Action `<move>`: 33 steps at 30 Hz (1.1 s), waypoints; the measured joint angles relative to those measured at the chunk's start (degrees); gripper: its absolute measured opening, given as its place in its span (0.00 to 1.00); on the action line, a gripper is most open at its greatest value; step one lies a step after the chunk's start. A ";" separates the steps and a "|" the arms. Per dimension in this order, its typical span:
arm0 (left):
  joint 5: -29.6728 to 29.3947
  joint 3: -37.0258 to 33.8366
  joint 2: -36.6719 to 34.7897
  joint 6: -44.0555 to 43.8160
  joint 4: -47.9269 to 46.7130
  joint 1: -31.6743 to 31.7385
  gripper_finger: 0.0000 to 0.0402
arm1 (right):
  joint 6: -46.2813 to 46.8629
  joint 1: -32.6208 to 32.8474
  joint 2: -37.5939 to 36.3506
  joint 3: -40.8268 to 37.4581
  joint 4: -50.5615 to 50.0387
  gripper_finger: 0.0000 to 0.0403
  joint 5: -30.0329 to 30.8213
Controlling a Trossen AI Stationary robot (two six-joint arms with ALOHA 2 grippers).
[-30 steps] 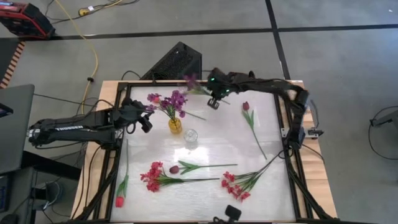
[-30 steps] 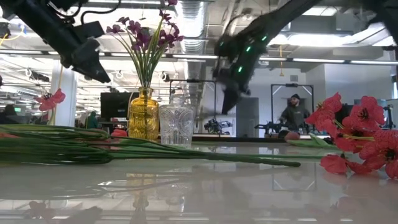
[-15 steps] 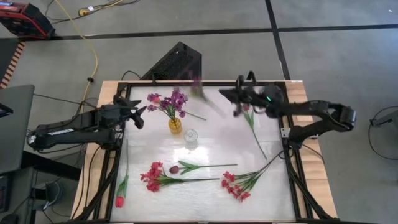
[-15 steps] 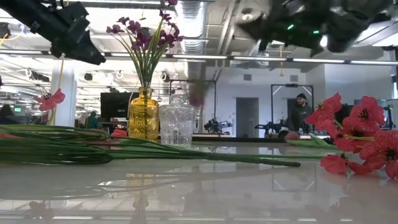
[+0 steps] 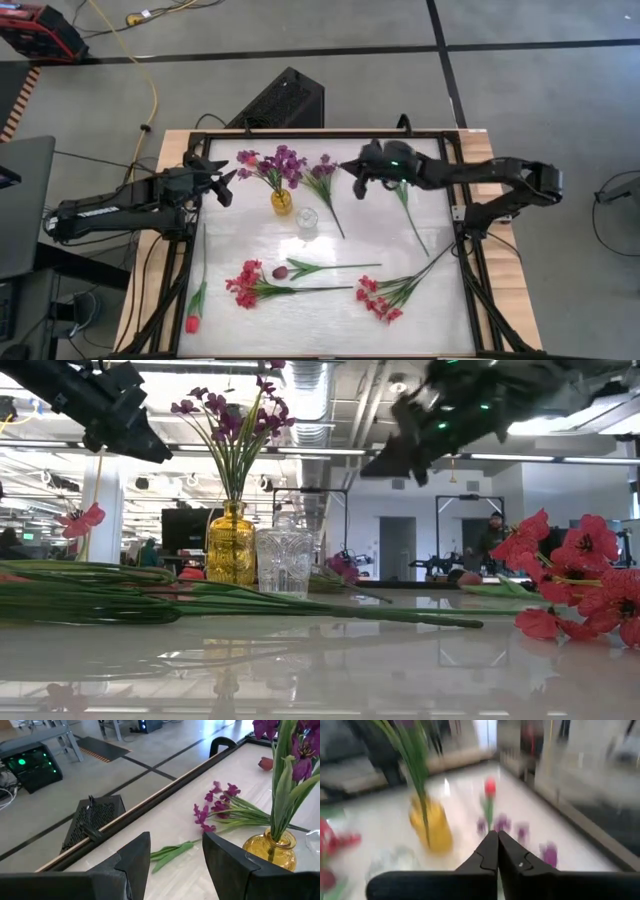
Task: Sort flowers into vase by color
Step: Put the violet flowers into the yellow vase
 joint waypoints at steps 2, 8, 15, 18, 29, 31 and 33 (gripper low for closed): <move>0.07 0.00 0.00 -0.05 0.00 0.00 0.43 | 0.52 0.02 3.48 5.08 -9.62 0.13 -0.03; 0.11 0.00 0.00 -0.12 -0.13 0.00 0.43 | 4.70 0.81 14.15 16.65 -29.54 0.33 -4.30; 0.15 0.00 0.00 0.02 -0.49 0.00 0.43 | 10.88 1.68 23.03 21.45 -33.40 0.62 -8.92; 0.22 0.00 0.02 0.45 -1.19 0.00 0.43 | 14.07 2.45 25.95 21.53 -33.13 0.68 -8.96; 1.33 0.02 0.00 0.90 -1.11 0.00 0.43 | 18.74 5.24 31.25 21.64 -29.60 0.68 -5.24; 1.36 0.02 0.01 0.92 -1.11 0.00 0.43 | 19.00 5.72 31.25 21.62 -29.76 0.67 -3.47; 1.35 0.02 0.01 0.92 -1.09 0.00 0.43 | 19.88 6.44 31.27 21.62 -29.58 0.63 -1.29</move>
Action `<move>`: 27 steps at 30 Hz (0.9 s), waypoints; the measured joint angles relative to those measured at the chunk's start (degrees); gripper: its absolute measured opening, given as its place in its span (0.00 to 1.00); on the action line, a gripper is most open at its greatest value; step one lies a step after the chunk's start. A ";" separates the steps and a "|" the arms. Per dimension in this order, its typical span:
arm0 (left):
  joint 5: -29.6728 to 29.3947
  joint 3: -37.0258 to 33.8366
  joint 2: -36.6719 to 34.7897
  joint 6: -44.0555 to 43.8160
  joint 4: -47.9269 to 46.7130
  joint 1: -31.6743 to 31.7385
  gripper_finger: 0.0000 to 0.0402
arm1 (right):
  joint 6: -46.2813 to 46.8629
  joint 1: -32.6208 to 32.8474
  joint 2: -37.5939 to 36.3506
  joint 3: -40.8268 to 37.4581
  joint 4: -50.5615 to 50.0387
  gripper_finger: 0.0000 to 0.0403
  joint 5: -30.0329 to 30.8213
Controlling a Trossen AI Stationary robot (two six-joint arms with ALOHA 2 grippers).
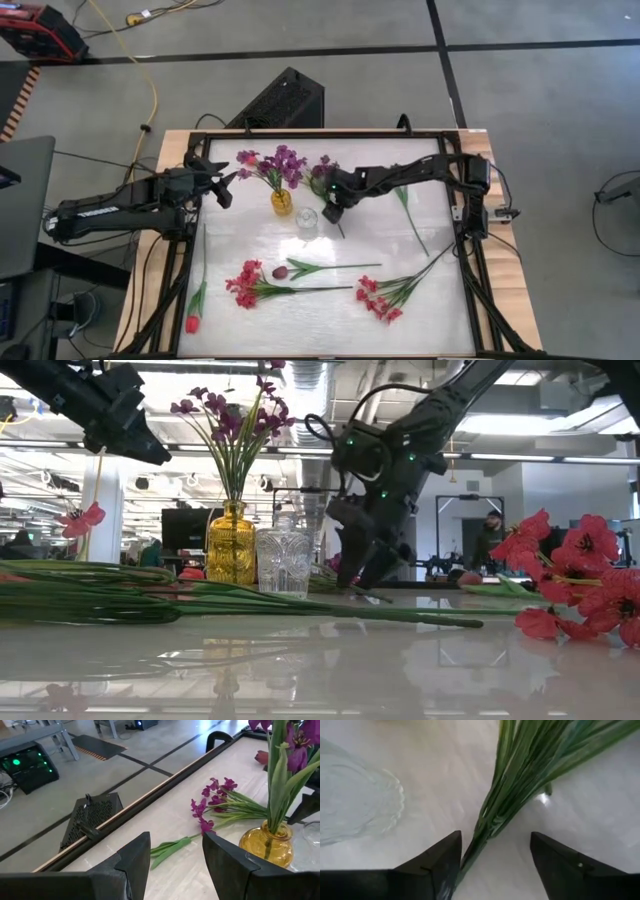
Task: Sort flowers into vase by color
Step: Put the violet flowers into the yellow vase
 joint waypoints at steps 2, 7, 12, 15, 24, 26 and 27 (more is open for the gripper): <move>0.02 0.00 -0.01 -0.02 0.02 0.00 0.43 | 0.56 0.70 0.02 -0.07 0.17 0.56 1.78; 0.03 0.00 0.00 -0.09 0.09 -0.02 0.43 | 1.41 1.54 0.10 -0.09 0.31 0.30 3.25; 0.18 0.00 -0.01 -0.35 0.07 -0.02 0.43 | 0.33 0.95 -2.20 -0.20 -0.18 0.07 4.14; 0.67 0.00 0.00 -0.68 -0.19 -0.02 0.43 | -1.33 0.23 -5.84 -0.20 -1.16 0.07 7.51; 2.17 0.01 0.01 -1.25 -0.46 -0.04 0.43 | -6.56 1.06 -23.06 -2.21 -2.53 0.07 28.84; 2.36 0.01 0.01 -1.33 -0.47 -0.05 0.43 | -11.02 2.12 -27.75 -4.64 4.30 0.07 29.94; 2.41 0.02 0.01 -1.35 -0.48 -0.07 0.43 | -13.14 2.96 -29.96 -6.43 9.79 0.07 29.96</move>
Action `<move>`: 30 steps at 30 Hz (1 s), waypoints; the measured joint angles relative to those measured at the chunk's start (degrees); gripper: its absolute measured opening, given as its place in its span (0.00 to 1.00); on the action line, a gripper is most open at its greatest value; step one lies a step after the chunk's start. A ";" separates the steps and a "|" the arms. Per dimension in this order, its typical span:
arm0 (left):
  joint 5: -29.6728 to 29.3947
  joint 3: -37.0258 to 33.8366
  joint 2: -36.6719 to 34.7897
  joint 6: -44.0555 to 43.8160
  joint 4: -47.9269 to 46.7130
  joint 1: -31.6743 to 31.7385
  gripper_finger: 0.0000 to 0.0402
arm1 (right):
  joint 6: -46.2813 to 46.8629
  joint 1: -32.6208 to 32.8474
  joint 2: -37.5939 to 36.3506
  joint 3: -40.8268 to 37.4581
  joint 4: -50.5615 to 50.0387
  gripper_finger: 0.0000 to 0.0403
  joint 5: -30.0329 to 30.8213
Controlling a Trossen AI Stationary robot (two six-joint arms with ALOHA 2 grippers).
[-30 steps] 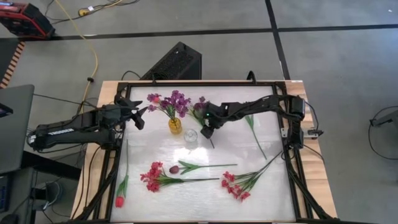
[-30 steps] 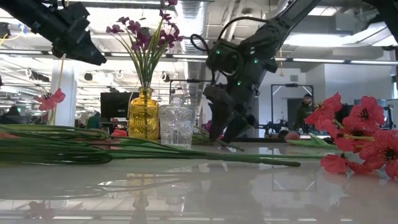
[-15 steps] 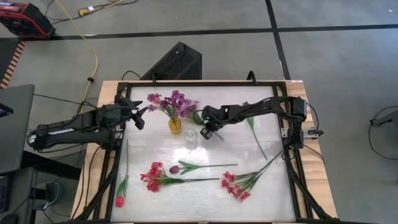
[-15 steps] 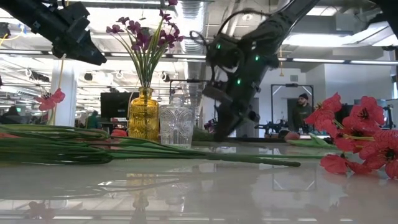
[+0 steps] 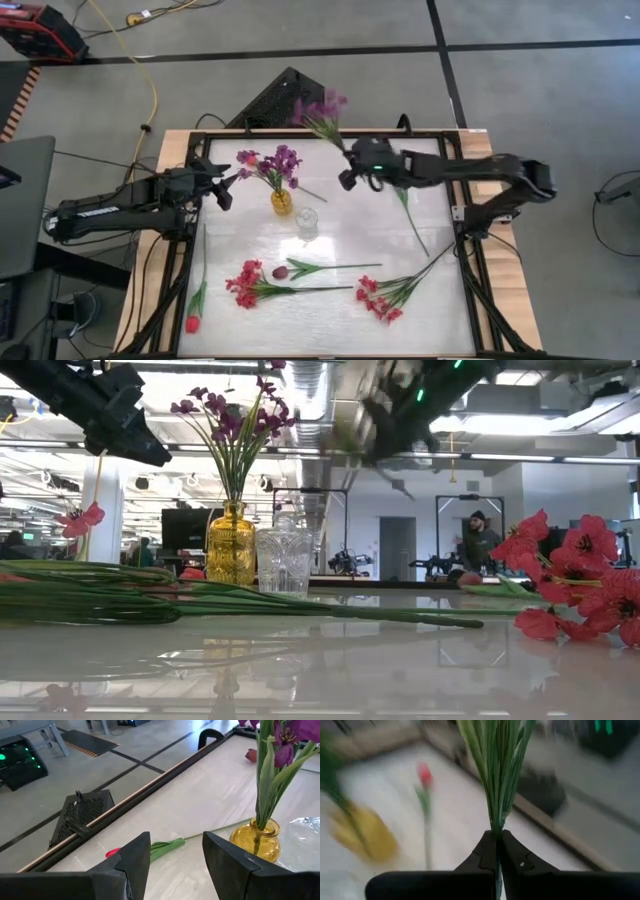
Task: Sort flowers into vase by color
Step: Put the violet flowers into the yellow vase
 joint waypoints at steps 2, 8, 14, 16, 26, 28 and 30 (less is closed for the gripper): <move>-0.04 0.00 -0.02 0.02 0.02 0.00 0.43 | -5.16 2.25 -3.86 -4.71 13.32 0.07 -1.84; -0.33 0.00 -0.01 0.02 0.04 0.00 0.43 | -18.84 7.66 -3.97 -17.95 55.17 0.07 -23.09; -0.56 0.00 -0.02 0.02 0.35 0.00 0.43 | -22.27 10.47 10.11 -18.19 77.50 0.07 -37.25; -0.58 0.00 0.00 0.02 0.83 0.00 0.43 | -25.70 10.74 15.37 -14.76 79.31 0.07 -38.05; -0.48 0.00 -0.02 -0.74 1.38 0.00 0.43 | -33.69 8.76 33.98 3.80 78.00 0.07 -37.98; -0.46 0.00 -0.02 -1.01 1.37 0.00 0.43 | -32.70 7.51 35.36 5.06 79.51 0.07 -37.89; -0.44 0.00 -0.02 -1.05 1.31 0.00 0.43 | -32.54 6.40 36.55 6.24 80.15 0.07 -37.66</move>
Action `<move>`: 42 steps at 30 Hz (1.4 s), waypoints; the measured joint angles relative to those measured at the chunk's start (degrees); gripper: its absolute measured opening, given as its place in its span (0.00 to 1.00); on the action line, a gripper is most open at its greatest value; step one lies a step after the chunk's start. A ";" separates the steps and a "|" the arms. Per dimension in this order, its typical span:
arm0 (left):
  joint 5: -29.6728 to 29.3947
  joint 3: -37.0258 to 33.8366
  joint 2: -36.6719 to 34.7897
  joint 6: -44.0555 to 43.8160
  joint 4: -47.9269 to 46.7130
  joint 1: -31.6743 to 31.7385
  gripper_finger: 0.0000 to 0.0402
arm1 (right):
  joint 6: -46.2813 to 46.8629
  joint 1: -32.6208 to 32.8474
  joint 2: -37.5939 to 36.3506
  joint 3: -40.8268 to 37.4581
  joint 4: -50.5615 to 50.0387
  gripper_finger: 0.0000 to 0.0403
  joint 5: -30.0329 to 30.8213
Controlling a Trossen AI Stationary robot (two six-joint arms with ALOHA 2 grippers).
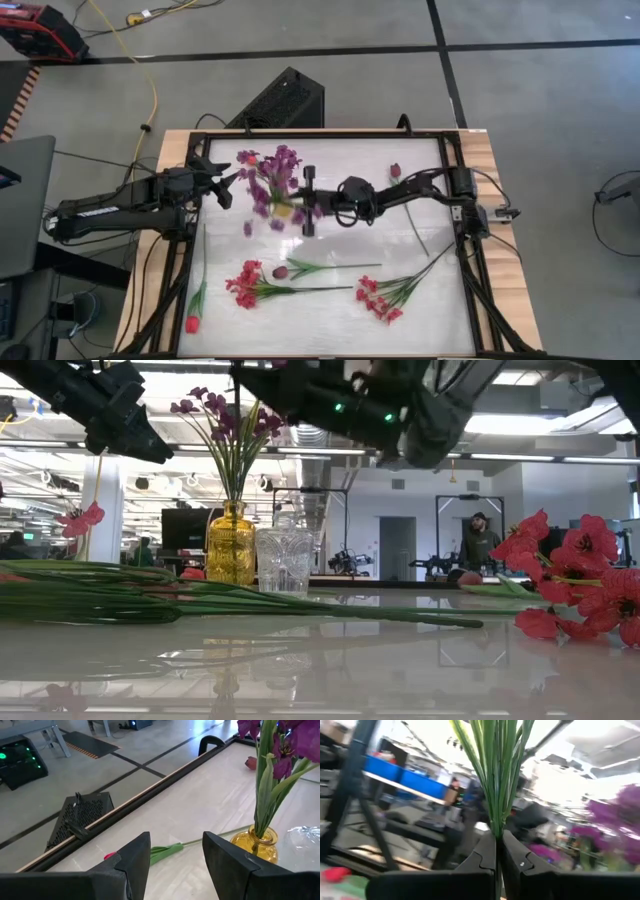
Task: Sort flowers into vase by color
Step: Put the violet flowers into the yellow vase
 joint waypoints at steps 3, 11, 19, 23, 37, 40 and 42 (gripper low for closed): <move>0.32 0.00 0.00 0.27 -0.13 0.00 0.43 | 2.22 -1.35 0.18 0.90 -0.72 0.07 0.12; 0.31 0.00 0.02 0.39 -0.18 0.00 0.43 | 5.03 -3.17 0.13 0.94 -1.81 0.07 0.10; 0.26 0.00 0.02 -0.06 0.28 0.00 0.43 | 8.07 -3.45 0.53 1.02 -2.32 0.07 0.08; 0.26 0.00 0.00 -0.13 0.54 0.00 0.43 | 7.89 -3.39 5.09 3.02 0.37 0.07 -0.13; 1.21 0.00 0.00 -0.76 -0.20 -0.02 0.43 | 5.68 -5.26 5.80 4.91 -0.56 0.07 -0.03; 1.20 0.00 0.02 -0.66 -0.22 -0.02 0.43 | 6.85 -5.62 5.80 4.91 -2.57 0.07 -0.01; 1.12 0.00 0.00 -0.66 -0.22 -0.04 0.43 | 8.68 -5.74 5.80 4.91 -2.73 0.07 -0.01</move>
